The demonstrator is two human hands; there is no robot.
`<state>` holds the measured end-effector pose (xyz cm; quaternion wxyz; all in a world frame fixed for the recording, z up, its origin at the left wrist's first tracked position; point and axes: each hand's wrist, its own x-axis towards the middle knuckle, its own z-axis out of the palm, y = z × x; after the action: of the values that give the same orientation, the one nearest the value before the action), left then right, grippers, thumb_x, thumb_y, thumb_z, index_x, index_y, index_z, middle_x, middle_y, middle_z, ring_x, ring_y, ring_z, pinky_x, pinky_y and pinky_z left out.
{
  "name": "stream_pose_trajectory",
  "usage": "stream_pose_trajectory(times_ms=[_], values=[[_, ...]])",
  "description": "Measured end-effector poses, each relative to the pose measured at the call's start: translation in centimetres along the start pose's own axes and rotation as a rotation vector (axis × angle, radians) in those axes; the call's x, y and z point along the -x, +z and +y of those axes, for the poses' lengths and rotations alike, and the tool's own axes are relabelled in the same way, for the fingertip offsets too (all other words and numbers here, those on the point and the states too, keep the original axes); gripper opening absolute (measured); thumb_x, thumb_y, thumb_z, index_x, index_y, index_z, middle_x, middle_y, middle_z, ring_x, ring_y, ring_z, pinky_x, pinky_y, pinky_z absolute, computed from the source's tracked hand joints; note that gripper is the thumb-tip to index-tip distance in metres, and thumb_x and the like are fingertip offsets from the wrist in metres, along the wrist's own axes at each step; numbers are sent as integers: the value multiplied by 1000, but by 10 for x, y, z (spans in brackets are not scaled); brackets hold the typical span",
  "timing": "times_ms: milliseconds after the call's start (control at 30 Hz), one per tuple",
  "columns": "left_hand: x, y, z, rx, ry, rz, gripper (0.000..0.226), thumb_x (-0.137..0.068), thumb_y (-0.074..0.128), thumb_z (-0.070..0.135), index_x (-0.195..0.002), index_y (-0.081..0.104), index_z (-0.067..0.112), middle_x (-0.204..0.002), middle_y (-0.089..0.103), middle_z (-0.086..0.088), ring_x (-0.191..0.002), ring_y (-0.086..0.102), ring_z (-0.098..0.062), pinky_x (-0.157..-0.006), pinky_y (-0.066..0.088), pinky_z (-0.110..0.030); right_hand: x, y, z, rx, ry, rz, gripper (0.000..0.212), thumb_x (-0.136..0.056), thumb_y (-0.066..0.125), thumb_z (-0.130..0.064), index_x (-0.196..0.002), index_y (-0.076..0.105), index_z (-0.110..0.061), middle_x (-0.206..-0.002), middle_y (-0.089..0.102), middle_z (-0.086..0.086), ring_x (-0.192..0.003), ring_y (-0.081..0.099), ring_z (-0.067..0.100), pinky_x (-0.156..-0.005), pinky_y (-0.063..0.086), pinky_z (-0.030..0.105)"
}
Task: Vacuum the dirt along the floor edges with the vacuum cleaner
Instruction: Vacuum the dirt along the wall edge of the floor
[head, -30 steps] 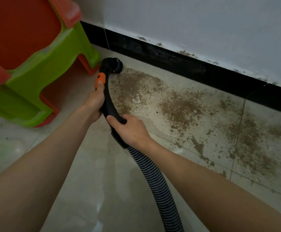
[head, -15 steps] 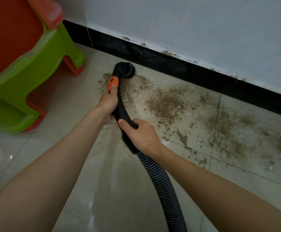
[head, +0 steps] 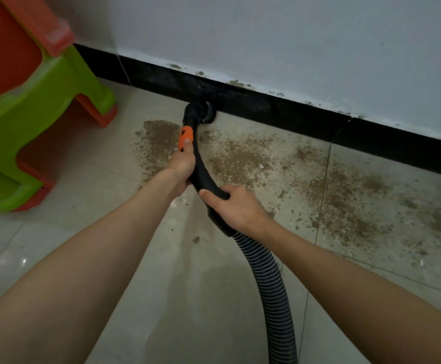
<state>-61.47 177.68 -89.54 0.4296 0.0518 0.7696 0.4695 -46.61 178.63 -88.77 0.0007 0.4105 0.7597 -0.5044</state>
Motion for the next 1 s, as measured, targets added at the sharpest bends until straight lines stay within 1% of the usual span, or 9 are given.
stream_pose_trajectory(times_ms=[100,233,333,500,567,700,767,867,1000], values=[[-4,12,6,3,13,75,60,-102,23,49,-138,39,4,-128,54,-15,-112,54,-29,-86,46,-35,-9,-13,6,3,-7,-11,45,-86,55,-64,-73,63,-21,-67,68,-2,-61,68,17,-62,56,34],[-2,29,6,-16,14,123,62,-101,25,50,-140,38,4,-132,52,-15,-118,52,-31,-101,44,-41,-6,-24,18,-44,2,0,46,-84,55,-66,-72,65,-23,-64,69,-5,-58,67,13,-57,54,32],[7,43,1,-28,37,92,62,-100,27,51,-138,40,2,-129,53,-15,-116,53,-30,-100,45,-40,7,-32,30,-78,-5,29,42,-85,55,-66,-68,61,-27,-52,64,-14,-48,62,4,-47,48,23],[25,58,-2,-46,56,-1,67,-98,29,55,-135,45,2,-126,56,-15,-112,55,-29,-98,47,-40,27,-32,41,-165,29,106,39,-83,59,-62,-70,63,-26,-61,69,-8,-54,67,11,-60,57,31],[29,51,-3,-41,72,11,66,-98,30,55,-133,46,2,-124,57,-15,-110,56,-30,-96,48,-40,31,-28,35,-191,24,114,40,-83,60,-62,-69,64,-25,-58,68,-9,-52,66,9,-56,55,27],[34,11,-7,-9,69,122,66,-98,30,55,-134,45,2,-125,56,-16,-111,56,-31,-98,47,-42,34,-8,8,-171,-36,41,41,-85,60,-58,-61,60,-25,-49,63,-13,-43,60,4,-43,43,16],[35,-19,-10,12,65,192,66,-98,29,55,-135,44,2,-125,56,-17,-111,56,-32,-95,48,-41,32,9,-10,-138,-67,-7,41,-86,58,-59,-66,59,-24,-55,65,-9,-50,63,8,-47,47,20],[33,-67,-15,43,59,263,65,-99,28,54,-137,41,3,-129,54,-17,-112,55,-31,-88,47,-38,27,40,-37,-113,-83,-88,44,-85,55,-63,-74,60,-21,-74,70,1,-65,69,18,-64,56,33],[32,-119,-33,81,-2,318,66,-100,27,53,-140,37,2,-134,51,-17,-117,53,-32,-96,46,-41,27,78,-61,-81,-111,-171,50,-86,55,-63,-82,65,-14,-79,72,5,-71,70,22,-74,59,41]])
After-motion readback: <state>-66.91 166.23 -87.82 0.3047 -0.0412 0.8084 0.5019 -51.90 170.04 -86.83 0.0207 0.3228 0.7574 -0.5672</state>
